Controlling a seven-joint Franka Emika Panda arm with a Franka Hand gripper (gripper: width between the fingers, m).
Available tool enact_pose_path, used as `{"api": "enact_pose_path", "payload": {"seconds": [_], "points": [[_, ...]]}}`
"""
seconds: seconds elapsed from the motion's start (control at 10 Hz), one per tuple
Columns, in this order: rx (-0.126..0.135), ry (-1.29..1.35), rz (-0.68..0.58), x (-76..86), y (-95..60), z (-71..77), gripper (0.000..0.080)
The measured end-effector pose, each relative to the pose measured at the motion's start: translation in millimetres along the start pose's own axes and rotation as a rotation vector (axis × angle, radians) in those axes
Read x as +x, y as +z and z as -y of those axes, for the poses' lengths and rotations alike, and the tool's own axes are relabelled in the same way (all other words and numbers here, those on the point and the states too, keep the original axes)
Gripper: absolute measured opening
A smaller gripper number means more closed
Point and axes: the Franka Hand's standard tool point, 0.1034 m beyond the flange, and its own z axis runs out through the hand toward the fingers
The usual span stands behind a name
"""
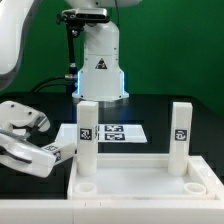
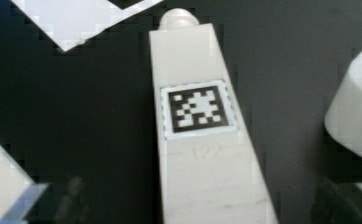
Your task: Assemble desk
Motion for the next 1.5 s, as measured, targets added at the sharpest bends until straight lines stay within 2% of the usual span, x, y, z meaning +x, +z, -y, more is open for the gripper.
{"api": "enact_pose_path", "payload": {"seconds": [0.1,0.2,0.3,0.5,0.6,0.7,0.8,1.0,1.2,1.3,1.4,1.5], "points": [[0.0,0.0,0.0,0.0,0.0,0.0,0.0509],[0.0,0.0,0.0,0.0,0.1,-0.1,0.0369],[0.0,0.0,0.0,0.0,0.0,-0.1,0.0282],[-0.008,-0.006,-0.013,0.0,-3.2,1.1,0.0282],[-0.011,-0.025,-0.037,-6.1,-13.0,6.5,0.0282],[-0.013,-0.04,-0.018,-22.9,-28.7,7.8,0.0282],[-0.012,-0.058,-0.029,-35.3,-51.4,10.9,0.0282],[-0.027,-0.13,-0.229,-51.0,-96.8,29.3,0.0282],[0.014,-0.13,-0.384,-44.7,-93.1,35.2,0.0284],[0.022,-0.136,-0.448,-47.6,-97.0,41.8,0.0284],[-0.016,-0.167,-0.526,-68.9,-112.1,63.0,0.0284],[-0.038,-0.23,-0.656,-97.9,-129.6,95.7,0.0284]]}}
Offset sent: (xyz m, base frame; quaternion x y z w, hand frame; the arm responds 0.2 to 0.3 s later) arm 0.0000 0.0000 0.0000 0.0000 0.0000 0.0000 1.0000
